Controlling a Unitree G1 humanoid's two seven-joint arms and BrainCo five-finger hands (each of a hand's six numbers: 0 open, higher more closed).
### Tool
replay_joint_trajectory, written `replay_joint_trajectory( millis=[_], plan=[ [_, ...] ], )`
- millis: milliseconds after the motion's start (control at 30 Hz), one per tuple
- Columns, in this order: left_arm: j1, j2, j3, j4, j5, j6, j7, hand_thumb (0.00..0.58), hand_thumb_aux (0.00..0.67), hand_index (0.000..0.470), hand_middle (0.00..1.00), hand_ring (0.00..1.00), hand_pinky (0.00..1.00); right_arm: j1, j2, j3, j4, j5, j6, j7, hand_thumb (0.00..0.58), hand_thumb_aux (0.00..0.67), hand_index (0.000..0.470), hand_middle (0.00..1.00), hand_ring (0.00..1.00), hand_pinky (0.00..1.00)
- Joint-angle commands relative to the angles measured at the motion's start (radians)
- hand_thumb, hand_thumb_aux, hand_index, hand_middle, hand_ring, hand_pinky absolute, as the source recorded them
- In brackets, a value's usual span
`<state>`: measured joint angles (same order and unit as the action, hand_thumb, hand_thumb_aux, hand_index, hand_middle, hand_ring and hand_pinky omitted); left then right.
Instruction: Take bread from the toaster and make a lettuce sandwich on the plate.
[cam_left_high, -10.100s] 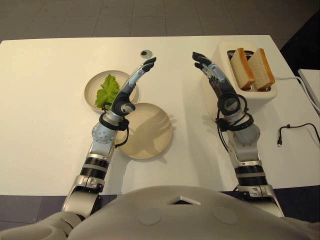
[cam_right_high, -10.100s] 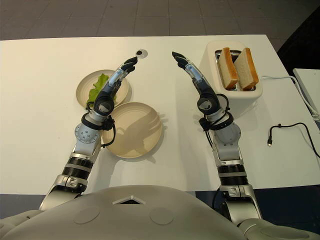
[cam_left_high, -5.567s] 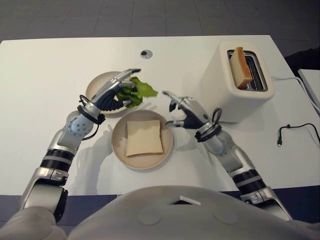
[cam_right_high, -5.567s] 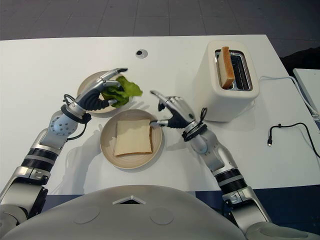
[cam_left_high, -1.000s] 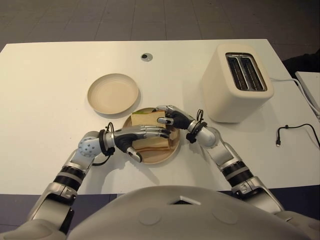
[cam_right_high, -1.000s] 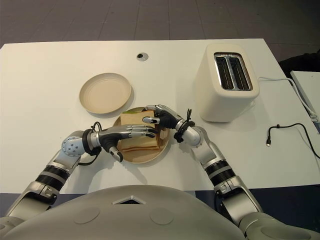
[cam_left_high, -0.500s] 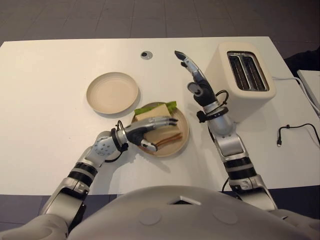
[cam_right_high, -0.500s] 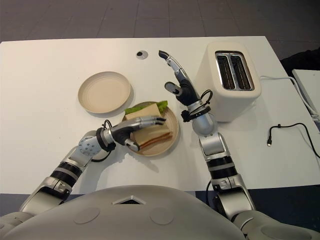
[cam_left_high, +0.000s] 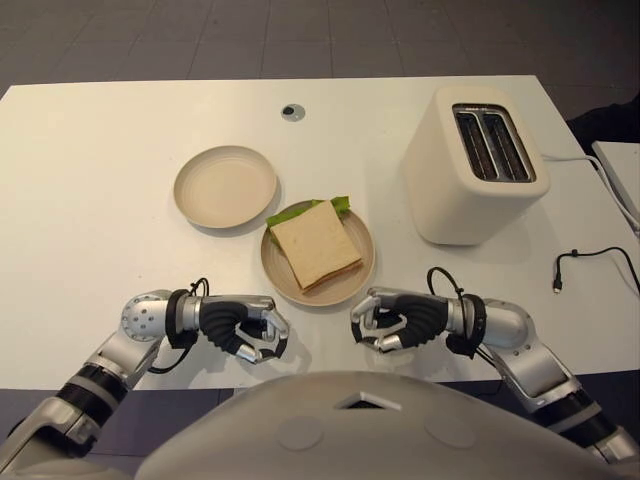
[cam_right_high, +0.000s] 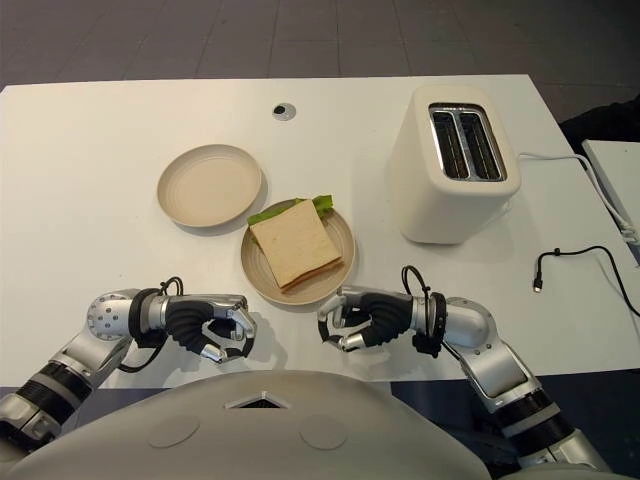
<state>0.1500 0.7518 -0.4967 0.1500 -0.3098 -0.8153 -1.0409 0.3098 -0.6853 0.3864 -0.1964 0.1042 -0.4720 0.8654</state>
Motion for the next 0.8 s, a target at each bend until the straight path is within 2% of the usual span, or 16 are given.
replay_joint_trajectory(
  millis=[33,200,333,400,433,467,500,533,567,600,667,700,733,767,800],
  plan=[
    [-0.036,-0.062,0.024,0.121,0.116,0.023,0.034,0.58,0.67,0.47,1.0,1.0,1.0,-0.035,0.024,0.026,0.081,-0.125,0.013,-0.026,0.58,0.67,0.47,1.0,1.0,1.0],
    [-0.203,-0.262,0.068,0.426,0.365,-0.018,0.291,0.58,0.67,0.47,1.0,1.0,1.0,-0.188,0.119,0.03,0.336,-0.422,0.03,-0.265,0.58,0.67,0.47,1.0,1.0,1.0],
    [-0.382,-0.379,0.121,0.69,0.579,-0.024,0.702,0.58,0.67,0.47,1.0,1.0,1.0,-0.363,0.198,0.003,0.535,-0.593,0.07,-0.561,0.58,0.67,0.47,1.0,1.0,1.0],
    [-0.434,-0.406,0.134,0.769,0.627,-0.042,0.828,0.572,0.591,0.415,1.0,1.0,1.0,-0.426,0.231,-0.014,0.603,-0.636,0.082,-0.684,0.58,0.67,0.47,1.0,1.0,1.0],
    [-0.452,-0.421,0.15,0.799,0.631,-0.055,0.881,0.472,0.381,0.267,0.95,0.95,0.95,-0.454,0.249,-0.026,0.63,-0.645,0.086,-0.743,0.58,0.67,0.47,1.0,1.0,1.0],
    [-0.465,-0.436,0.162,0.82,0.635,-0.074,0.927,0.216,0.139,0.098,0.88,0.88,0.88,-0.48,0.272,-0.04,0.66,-0.65,0.081,-0.811,0.58,0.67,0.47,1.0,1.0,1.0],
    [-0.476,-0.451,0.177,0.834,0.634,-0.091,0.966,0.0,0.0,0.0,0.69,0.69,0.69,-0.501,0.29,-0.047,0.687,-0.657,0.074,-0.866,0.58,0.67,0.47,1.0,1.0,1.0],
    [-0.481,-0.467,0.191,0.839,0.622,-0.115,0.989,0.0,0.0,0.0,0.47,0.47,0.47,-0.517,0.307,-0.053,0.705,-0.666,0.056,-0.925,0.58,0.67,0.47,1.0,1.0,1.0],
    [-0.48,-0.487,0.209,0.83,0.588,-0.15,0.991,0.0,0.0,0.0,0.0,0.0,0.0,-0.521,0.324,-0.069,0.702,-0.65,0.022,-0.97,0.58,0.67,0.47,0.98,0.98,0.98],
    [-0.472,-0.514,0.231,0.804,0.518,-0.19,0.966,0.0,0.0,0.0,0.0,0.0,0.0,-0.515,0.345,-0.097,0.676,-0.604,-0.027,-1.001,0.58,0.67,0.47,0.93,0.93,0.93],
    [-0.448,-0.559,0.262,0.738,0.356,-0.243,0.884,0.0,0.0,0.0,0.0,0.0,0.0,-0.491,0.387,-0.158,0.595,-0.471,-0.123,-1.018,0.58,0.67,0.47,0.91,0.91,0.91],
    [-0.433,-0.574,0.271,0.688,0.27,-0.25,0.84,0.0,0.0,0.0,0.0,0.0,0.0,-0.478,0.407,-0.183,0.552,-0.391,-0.162,-1.008,0.506,0.431,0.302,0.8,0.8,0.8],
    [-0.416,-0.584,0.276,0.623,0.182,-0.24,0.799,0.0,0.0,0.0,0.0,0.0,0.0,-0.463,0.425,-0.203,0.506,-0.307,-0.189,-0.989,0.456,0.36,0.253,0.74,0.74,0.74],
    [-0.39,-0.589,0.275,0.52,0.093,-0.225,0.767,0.0,0.0,0.0,0.0,0.0,0.0,-0.442,0.446,-0.216,0.439,-0.194,-0.207,-0.956,0.0,0.0,0.0,0.47,0.47,0.47],
    [-0.361,-0.589,0.271,0.416,0.026,-0.208,0.741,0.0,0.0,0.0,0.0,0.0,0.0,-0.421,0.461,-0.222,0.376,-0.109,-0.212,-0.929,0.0,0.0,0.0,0.0,0.0,0.0]
  ],
)
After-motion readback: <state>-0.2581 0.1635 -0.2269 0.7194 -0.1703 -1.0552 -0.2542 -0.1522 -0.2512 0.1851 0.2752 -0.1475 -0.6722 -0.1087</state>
